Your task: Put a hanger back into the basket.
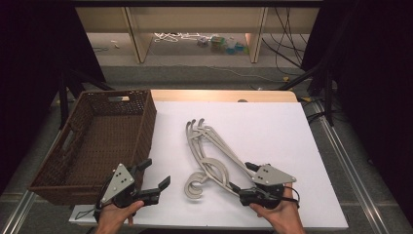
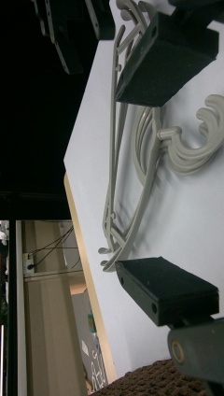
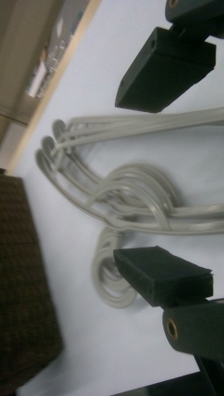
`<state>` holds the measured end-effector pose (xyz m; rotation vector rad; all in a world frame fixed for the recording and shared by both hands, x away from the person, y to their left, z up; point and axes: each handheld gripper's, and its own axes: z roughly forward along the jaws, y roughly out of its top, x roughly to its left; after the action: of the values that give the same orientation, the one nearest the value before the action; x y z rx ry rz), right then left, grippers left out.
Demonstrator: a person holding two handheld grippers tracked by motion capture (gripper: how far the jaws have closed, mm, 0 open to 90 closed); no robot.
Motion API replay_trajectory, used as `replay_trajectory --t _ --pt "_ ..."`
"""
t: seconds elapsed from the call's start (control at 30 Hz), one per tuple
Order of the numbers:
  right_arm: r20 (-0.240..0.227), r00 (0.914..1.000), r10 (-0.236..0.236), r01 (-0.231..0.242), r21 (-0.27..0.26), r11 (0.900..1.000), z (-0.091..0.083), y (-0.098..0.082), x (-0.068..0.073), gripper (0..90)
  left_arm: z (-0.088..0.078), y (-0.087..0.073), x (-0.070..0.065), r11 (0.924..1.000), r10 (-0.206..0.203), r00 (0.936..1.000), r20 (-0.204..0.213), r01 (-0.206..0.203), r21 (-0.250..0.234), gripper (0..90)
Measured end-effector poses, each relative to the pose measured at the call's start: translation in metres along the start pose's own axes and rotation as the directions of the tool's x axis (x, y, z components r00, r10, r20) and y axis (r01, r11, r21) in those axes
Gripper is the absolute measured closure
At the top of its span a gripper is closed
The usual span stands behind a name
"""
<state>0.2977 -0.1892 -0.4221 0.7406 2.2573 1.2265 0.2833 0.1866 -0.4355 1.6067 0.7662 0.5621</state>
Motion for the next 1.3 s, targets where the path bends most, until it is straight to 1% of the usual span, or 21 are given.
replay_trajectory --t 0.1,0.13,0.17,0.2,0.3,0.33,0.4,0.43,0.47,0.53,0.57,0.63,0.67,0.77,0.8,0.87,1.0,1.13,1.2,1.23,1.3 --pt "-0.047 0.9982 -0.038 0.043 0.098 0.994 0.015 0.005 0.001 26.6 0.0 0.0 0.001 1.0 0.003 1.0 -0.001 -0.003 0.001 15.6" --pt "-0.054 0.9973 -0.049 0.055 0.115 0.992 0.019 0.005 0.002 28.0 0.0 0.0 0.001 1.0 0.002 1.0 -0.003 -0.002 0.002 15.6" --pt "-0.077 0.9953 -0.058 0.07 0.158 0.985 0.024 0.005 0.003 29.4 0.0 0.0 0.001 1.0 -0.006 1.0 -0.003 0.006 -0.001 15.6" --pt "-0.085 0.9939 -0.071 0.085 0.179 0.98 0.027 0.005 0.005 29.8 0.0 0.0 0.0 0.9999 -0.015 0.9999 -0.003 0.015 -0.006 15.6" --pt "-0.106 0.9889 -0.104 0.128 0.25 0.96 0.035 0.005 0.011 32.1 0.0 0.0 0.001 1.0 0.003 1.0 -0.001 -0.003 0.002 15.6" --pt "-0.113 0.9866 -0.118 0.145 0.284 0.948 0.039 0.005 0.014 32.3 0.0 0.0 0.0 1.0 0.001 1.0 0.001 -0.001 -0.001 15.6" --pt "-0.108 0.9846 -0.137 0.165 0.314 0.935 0.044 0.003 0.018 35.9 0.0 0.0 -0.001 1.0 0.004 1.0 0.002 -0.004 -0.002 15.6" --pt "-0.12 0.9811 -0.152 0.184 0.342 0.921 0.047 0.002 0.019 38.4 0.0 0.0 -0.001 1.0 0.006 1.0 0.003 -0.006 0.0 15.6" --pt "-0.118 0.9808 -0.155 0.188 0.353 0.917 0.05 0.002 0.02 40.7 0.0 0.0 -0.001 1.0 0.006 1.0 0.002 -0.006 0.002 15.7" --pt "-0.138 0.9767 -0.164 0.206 0.383 0.901 0.054 0.001 0.021 44.1 0.001 0.0 -0.001 1.0 0.004 1.0 0.002 -0.004 0.0 15.7" --pt "-0.135 0.9751 -0.176 0.216 0.394 0.894 0.055 0.001 0.021 45.5 0.001 0.0 -0.001 1.0 0.003 1.0 0.003 -0.003 0.0 15.7" --pt "-0.149 0.9727 -0.178 0.224 0.401 0.888 0.059 0.0 0.022 49.6 0.002 -0.001 0.0 0.9999 0.008 0.9999 0.011 -0.008 -0.007 15.7" --pt "-0.157 0.9702 -0.184 0.234 0.407 0.883 0.06 0.0 0.021 52.2 0.001 0.0 -0.001 1.0 0.004 1.0 0.001 -0.004 0.004 15.7" --pt "-0.157 0.9673 -0.199 0.248 0.42 0.873 0.063 0.001 0.021 58.7 0.001 0.0 0.0 0.9999 0.011 0.9999 0.007 -0.011 0.0 15.7" --pt "-0.16 0.9681 -0.193 0.244 0.423 0.873 0.064 0.001 0.021 60.6 0.001 0.0 -0.001 0.9999 0.012 0.9999 0.003 -0.012 0.009 15.7" --pt "-0.164 0.9667 -0.196 0.25 0.438 0.864 0.065 0.0 0.021 66.1 0.001 0.0 -0.001 1.0 0.008 1.0 0.002 -0.008 0.005 15.8" --pt "-0.158 0.9671 -0.2 0.25 0.443 0.861 0.064 0.001 0.02 70.5 0.001 0.0 0.0 0.9999 0.013 0.9999 0.004 -0.013 0.009 15.8" --pt "-0.143 0.9737 -0.178 0.224 0.461 0.859 0.062 0.004 0.021 73.4 0.002 -0.001 -0.001 0.9999 0.01 0.9999 0.006 -0.01 0.014 15.8" --pt "-0.138 0.9756 -0.171 0.216 0.461 0.861 0.06 0.007 0.022 78.0 0.002 -0.001 -0.001 0.9999 0.009 0.9999 0.006 -0.009 0.01 15.8" --pt "-0.143 0.9764 -0.162 0.21 0.457 0.864 0.059 0.008 0.021 78.5 0.002 -0.001 -0.001 0.9999 0.009 0.9999 0.006 -0.009 0.01 15.7" --pt "-0.14 0.9774 -0.159 0.206 0.468 0.859 0.058 0.008 0.021 80.2 0.002 -0.001 0.0 0.9998 0.012 0.9999 0.005 -0.012 0.013 15.8"
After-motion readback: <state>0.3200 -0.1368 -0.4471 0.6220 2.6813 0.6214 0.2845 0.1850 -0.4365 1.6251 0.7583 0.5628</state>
